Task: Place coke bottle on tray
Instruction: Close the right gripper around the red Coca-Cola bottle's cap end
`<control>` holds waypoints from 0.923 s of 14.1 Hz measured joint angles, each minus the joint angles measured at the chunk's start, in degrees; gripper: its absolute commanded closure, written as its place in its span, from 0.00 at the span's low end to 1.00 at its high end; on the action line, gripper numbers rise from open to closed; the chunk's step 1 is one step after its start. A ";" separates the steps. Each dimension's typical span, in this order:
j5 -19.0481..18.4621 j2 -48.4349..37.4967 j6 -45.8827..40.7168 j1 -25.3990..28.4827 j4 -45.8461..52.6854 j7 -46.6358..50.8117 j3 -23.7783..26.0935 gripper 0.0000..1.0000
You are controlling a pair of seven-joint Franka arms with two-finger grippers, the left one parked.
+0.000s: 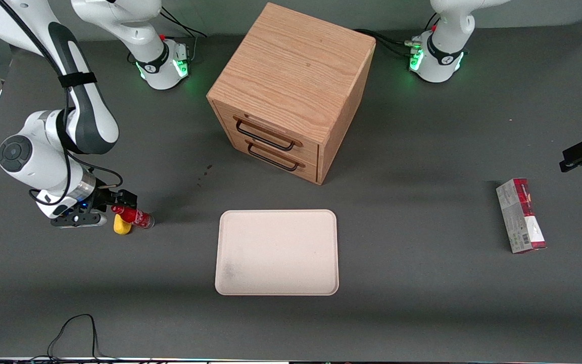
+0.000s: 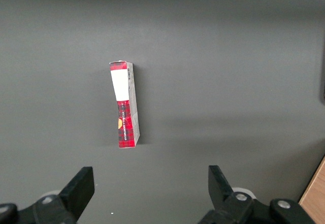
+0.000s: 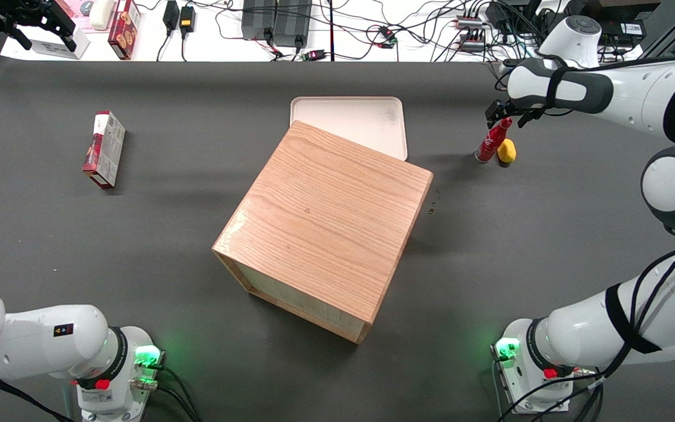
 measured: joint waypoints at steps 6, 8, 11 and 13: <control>0.00 1.98 -1.53 0.02 3.16 -0.14 0.07 0.00; 0.00 2.14 -1.81 0.02 3.16 -0.15 0.10 0.00; 0.00 2.14 -2.77 0.02 3.18 -0.18 0.10 0.18; 0.00 2.14 -2.80 0.02 3.24 -0.19 0.10 0.69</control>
